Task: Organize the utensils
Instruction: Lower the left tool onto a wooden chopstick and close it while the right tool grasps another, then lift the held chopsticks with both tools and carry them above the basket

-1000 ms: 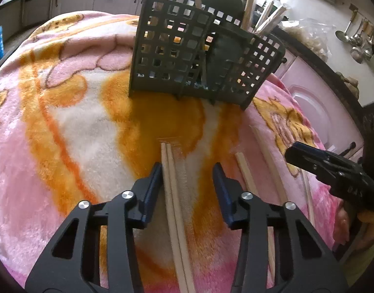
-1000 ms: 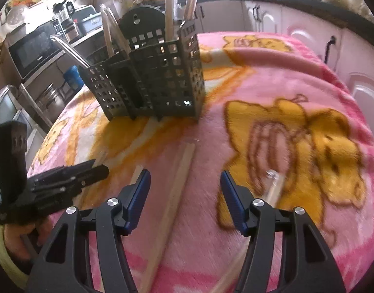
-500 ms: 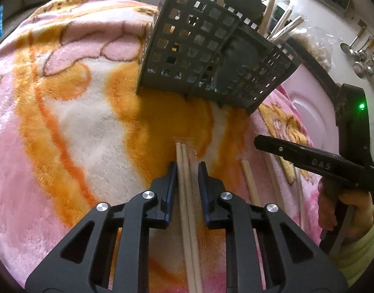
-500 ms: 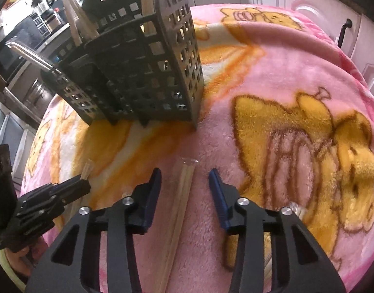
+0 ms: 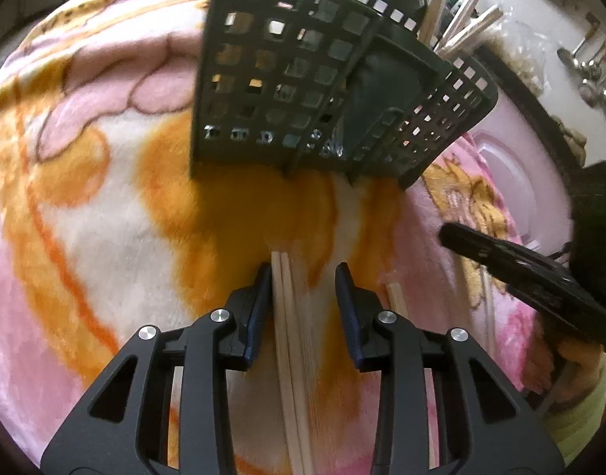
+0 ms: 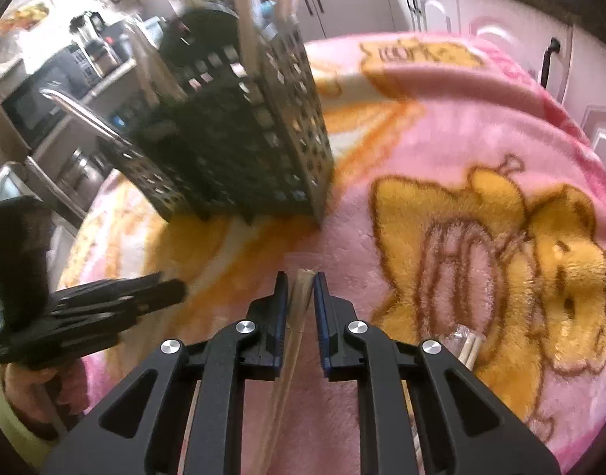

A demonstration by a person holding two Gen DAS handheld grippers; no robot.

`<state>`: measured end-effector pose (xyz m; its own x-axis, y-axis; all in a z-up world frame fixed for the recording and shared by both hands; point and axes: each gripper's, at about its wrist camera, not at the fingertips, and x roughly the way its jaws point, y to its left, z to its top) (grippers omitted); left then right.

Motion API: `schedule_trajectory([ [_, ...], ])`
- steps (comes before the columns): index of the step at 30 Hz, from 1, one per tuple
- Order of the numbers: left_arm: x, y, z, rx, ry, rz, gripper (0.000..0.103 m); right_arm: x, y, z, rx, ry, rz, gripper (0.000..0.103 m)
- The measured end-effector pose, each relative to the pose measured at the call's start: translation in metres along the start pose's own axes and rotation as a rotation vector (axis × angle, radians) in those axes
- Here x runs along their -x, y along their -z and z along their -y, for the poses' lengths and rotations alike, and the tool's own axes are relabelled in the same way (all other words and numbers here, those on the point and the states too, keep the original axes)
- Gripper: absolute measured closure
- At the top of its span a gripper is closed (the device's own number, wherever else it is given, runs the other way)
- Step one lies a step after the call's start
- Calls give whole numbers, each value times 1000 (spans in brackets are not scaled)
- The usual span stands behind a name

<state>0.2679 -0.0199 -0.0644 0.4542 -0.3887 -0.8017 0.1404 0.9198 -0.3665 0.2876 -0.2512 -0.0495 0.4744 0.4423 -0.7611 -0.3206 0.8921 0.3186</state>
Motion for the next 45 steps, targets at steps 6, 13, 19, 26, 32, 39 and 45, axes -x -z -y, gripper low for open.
schedule_trajectory([
  [6,-1,0,7,-57,-49,22,100,36,3,-6,25,-29,107,90],
  [13,25,4,27,-124,25,109,101,68,10,-8,23,-47,212,91],
  [19,53,1,52,-161,71,196,101,91,17,-9,11,-72,286,91],
  [26,76,0,78,-206,105,284,101,111,26,-11,28,-48,359,91],
  [32,88,-5,95,-232,132,337,101,129,30,-7,27,-24,421,92],
  [39,99,-16,111,-252,139,399,102,149,27,5,6,-21,485,92],
  [45,105,-31,117,-242,149,436,102,163,21,6,3,-17,527,92],
])
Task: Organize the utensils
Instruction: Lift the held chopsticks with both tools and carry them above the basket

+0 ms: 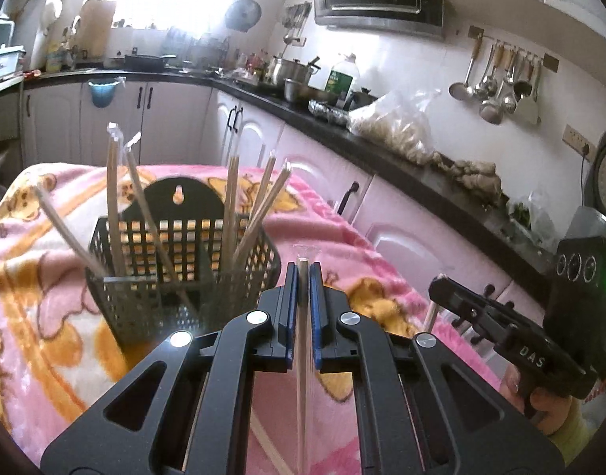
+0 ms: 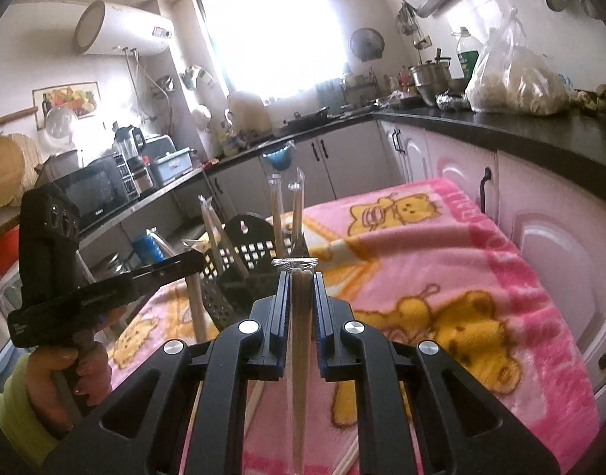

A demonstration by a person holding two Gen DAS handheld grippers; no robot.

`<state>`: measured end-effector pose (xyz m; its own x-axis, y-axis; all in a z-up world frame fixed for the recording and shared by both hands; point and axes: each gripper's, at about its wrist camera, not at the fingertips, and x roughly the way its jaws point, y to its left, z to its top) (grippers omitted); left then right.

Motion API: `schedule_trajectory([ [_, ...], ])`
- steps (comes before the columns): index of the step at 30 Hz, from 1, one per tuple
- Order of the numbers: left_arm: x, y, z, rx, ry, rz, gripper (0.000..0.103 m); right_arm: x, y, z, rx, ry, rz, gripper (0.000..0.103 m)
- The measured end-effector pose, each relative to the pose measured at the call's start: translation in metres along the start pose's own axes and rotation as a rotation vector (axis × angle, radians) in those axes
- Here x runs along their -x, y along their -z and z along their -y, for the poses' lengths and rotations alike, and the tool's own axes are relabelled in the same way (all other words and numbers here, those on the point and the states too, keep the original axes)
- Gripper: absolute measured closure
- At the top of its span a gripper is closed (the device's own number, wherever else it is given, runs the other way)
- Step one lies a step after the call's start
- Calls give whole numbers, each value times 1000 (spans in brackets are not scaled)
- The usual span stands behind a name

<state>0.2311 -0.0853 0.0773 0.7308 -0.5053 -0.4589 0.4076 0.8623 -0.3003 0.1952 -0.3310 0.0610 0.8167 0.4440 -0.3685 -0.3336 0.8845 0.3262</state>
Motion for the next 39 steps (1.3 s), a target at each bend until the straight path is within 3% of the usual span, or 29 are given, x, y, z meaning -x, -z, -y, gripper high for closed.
schedule_trajectory([
  [2,2,-9,0,2,2,19,102,3,-8,-1,4,0,18,97],
  [13,20,-50,-7,11,1,104,102,-4,-39,-12,29,-3,60,97],
  [27,61,-108,-35,42,-48,273,102,-27,-99,-37,52,-23,187,97],
  [39,55,-118,-69,75,-114,288,102,-65,-132,-50,90,11,269,97],
])
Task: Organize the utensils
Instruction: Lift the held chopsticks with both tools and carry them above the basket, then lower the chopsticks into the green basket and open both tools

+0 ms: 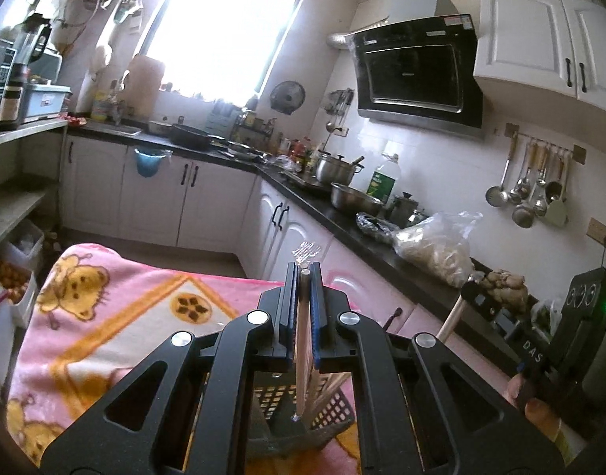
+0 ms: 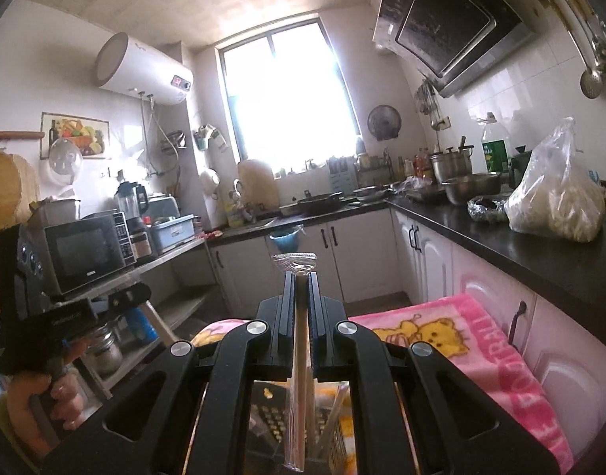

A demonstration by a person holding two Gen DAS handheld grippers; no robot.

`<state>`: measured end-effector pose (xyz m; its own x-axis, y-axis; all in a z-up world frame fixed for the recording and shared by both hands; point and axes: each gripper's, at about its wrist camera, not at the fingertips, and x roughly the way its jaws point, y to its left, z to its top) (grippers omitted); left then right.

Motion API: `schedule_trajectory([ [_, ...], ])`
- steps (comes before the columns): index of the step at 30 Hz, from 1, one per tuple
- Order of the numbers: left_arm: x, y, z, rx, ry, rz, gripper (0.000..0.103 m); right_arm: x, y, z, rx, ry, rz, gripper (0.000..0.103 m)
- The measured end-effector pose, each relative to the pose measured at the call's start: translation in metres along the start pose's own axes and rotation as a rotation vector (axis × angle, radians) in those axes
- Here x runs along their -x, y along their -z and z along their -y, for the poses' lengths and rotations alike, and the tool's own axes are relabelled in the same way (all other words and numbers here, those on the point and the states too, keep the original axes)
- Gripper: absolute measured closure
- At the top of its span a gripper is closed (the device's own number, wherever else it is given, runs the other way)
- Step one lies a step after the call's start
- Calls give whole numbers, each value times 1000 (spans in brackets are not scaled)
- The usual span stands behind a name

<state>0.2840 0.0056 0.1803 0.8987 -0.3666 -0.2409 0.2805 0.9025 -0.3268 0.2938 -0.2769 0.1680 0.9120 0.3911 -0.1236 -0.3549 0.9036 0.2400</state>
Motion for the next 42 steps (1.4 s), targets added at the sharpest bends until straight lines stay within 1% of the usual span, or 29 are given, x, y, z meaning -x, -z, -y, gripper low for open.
schedule_trajectory([
  [6,-11,8,-10,-2,-17,-23,102,-20,12,7,-9,32,17,97],
  [14,-29,32,-19,2,-23,-79,102,-37,36,18,-33,57,10,97],
  [23,-40,56,-14,-44,-35,-113,102,-39,52,21,-42,39,15,97],
  [30,-46,71,-9,-79,-52,-132,102,-40,66,23,-50,47,-1,97],
  [35,-47,79,-9,-90,-69,-136,102,-38,77,27,-66,57,-26,96],
  [38,-46,83,-11,-84,-76,-137,102,-35,83,28,-77,61,-43,94],
  [42,-46,89,-15,-76,-84,-142,102,-29,91,29,-95,56,-75,94],
])
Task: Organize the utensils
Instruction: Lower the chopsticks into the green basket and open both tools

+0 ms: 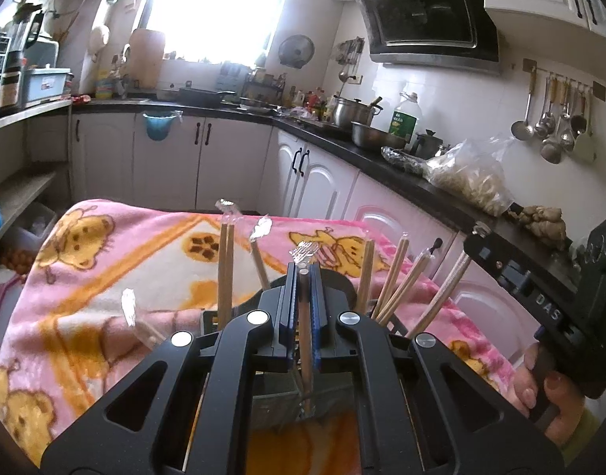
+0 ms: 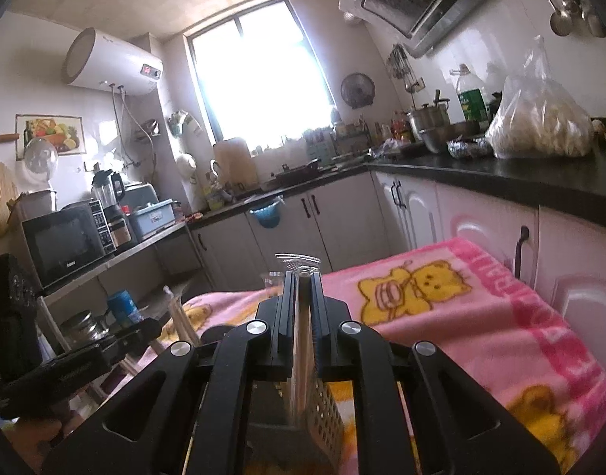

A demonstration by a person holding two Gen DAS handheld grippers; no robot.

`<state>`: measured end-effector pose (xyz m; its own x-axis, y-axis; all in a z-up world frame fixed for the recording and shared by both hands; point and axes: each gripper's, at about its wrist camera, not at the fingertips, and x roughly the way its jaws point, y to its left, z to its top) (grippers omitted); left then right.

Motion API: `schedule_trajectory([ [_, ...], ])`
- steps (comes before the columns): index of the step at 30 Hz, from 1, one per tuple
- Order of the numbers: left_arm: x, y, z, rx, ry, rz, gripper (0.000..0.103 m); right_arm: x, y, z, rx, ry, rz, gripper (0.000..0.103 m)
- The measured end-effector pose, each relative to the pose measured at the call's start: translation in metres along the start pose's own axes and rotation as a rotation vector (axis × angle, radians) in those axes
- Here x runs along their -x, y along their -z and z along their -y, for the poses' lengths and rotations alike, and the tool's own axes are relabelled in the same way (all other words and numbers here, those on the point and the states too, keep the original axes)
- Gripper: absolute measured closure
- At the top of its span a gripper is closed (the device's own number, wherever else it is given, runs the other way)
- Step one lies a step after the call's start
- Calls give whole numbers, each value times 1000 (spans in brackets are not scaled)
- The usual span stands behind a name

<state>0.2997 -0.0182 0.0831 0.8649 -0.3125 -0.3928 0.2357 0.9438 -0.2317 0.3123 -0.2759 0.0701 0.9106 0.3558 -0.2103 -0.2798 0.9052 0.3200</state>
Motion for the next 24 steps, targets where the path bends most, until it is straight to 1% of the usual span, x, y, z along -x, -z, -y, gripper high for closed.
schedule_trajectory([
  [6,2,3,-4,14,-10,1,102,2,6,-1,-6,-15,-51,93],
  [9,4,3,-6,19,-14,-2,101,3,8,-5,5,-20,-69,90],
  [12,5,3,-5,15,-16,-4,101,5,9,-9,15,-30,-92,82],
  [14,5,3,-6,18,-16,-3,101,7,11,-12,24,-26,-104,73],
  [15,6,4,-6,19,-17,-4,101,8,11,-12,25,-25,-106,72],
  [18,8,5,-8,17,-21,-9,97,13,11,-13,27,-25,-113,68],
  [20,10,8,-8,21,-21,-13,94,17,11,-13,24,-25,-113,63],
  [24,15,10,-8,26,-26,-13,85,26,9,-16,32,-21,-111,59],
])
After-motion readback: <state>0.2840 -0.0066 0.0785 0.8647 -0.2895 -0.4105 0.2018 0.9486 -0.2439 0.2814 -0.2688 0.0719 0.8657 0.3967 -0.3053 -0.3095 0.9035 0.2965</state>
